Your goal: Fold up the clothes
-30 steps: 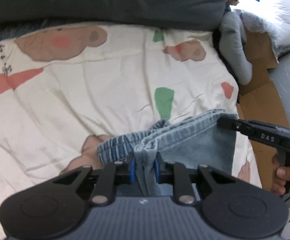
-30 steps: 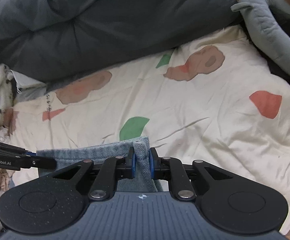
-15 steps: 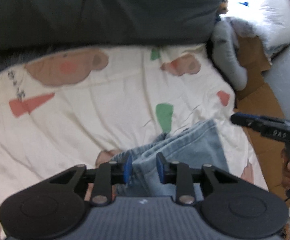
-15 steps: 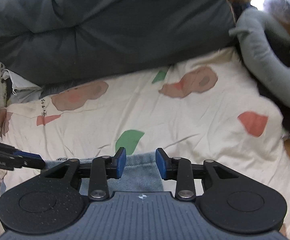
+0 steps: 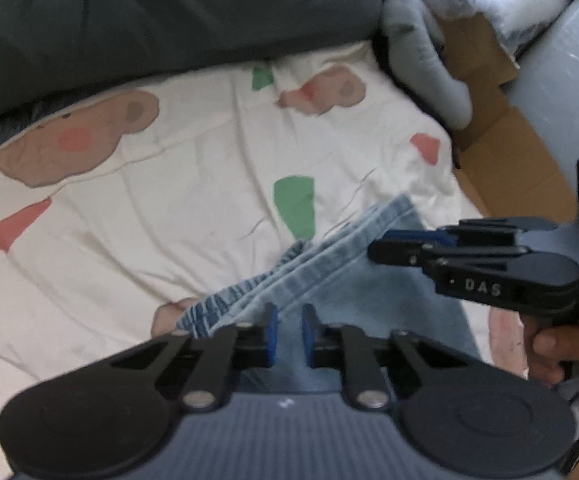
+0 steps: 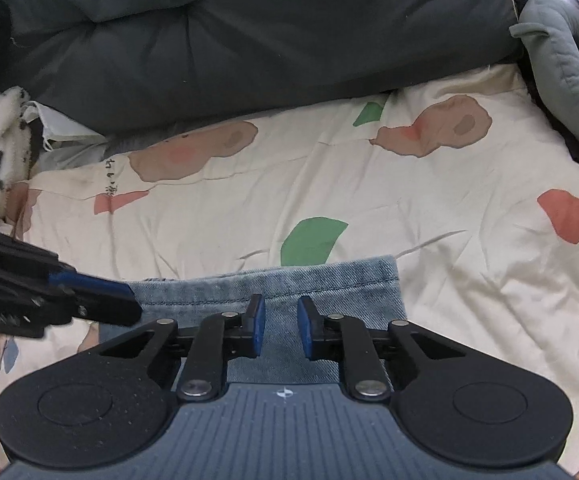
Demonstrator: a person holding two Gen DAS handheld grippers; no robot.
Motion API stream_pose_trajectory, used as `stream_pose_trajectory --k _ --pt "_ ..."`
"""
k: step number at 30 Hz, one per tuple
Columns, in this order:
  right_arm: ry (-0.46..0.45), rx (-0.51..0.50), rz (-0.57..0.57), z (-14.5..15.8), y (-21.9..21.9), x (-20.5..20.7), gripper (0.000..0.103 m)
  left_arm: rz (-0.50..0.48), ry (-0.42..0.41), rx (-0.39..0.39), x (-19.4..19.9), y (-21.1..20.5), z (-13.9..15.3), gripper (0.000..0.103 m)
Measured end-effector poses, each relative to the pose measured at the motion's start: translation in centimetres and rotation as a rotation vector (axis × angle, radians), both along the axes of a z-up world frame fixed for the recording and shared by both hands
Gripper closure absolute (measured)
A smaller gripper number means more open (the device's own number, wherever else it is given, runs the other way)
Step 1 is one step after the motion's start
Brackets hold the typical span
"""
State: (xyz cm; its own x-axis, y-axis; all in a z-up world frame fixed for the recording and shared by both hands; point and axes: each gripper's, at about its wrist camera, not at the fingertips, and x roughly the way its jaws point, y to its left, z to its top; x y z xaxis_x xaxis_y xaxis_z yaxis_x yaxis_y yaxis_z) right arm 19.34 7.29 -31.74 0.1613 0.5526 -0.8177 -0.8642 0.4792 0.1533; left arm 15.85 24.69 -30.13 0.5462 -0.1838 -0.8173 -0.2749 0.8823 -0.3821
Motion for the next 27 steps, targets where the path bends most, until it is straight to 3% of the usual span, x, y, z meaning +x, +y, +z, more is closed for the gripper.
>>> stream_pose_trajectory --k 2,8,16,21,27 --pt "-0.004 -0.009 -0.011 -0.7 0.4 0.0 0.079 -0.007 0.014 0.004 0.2 0.1 -0.8 0.100" --pt "0.012 -0.036 -0.064 -3.6 1.5 0.2 0.081 -0.028 0.022 0.037 0.4 0.0 -2.6 0.100" --pt "-0.017 -0.060 -0.076 -5.4 2.8 -0.3 0.080 -0.042 0.003 0.015 0.4 0.9 -5.0 0.099" --pt "-0.021 -0.119 -0.066 -4.5 3.7 -0.2 0.078 -0.023 0.013 -0.023 0.4 1.1 -3.7 0.100" --pt "-0.009 -0.061 0.039 -0.5 1.4 -0.8 0.078 -0.081 -0.071 -0.034 -0.7 0.4 -0.4 0.097"
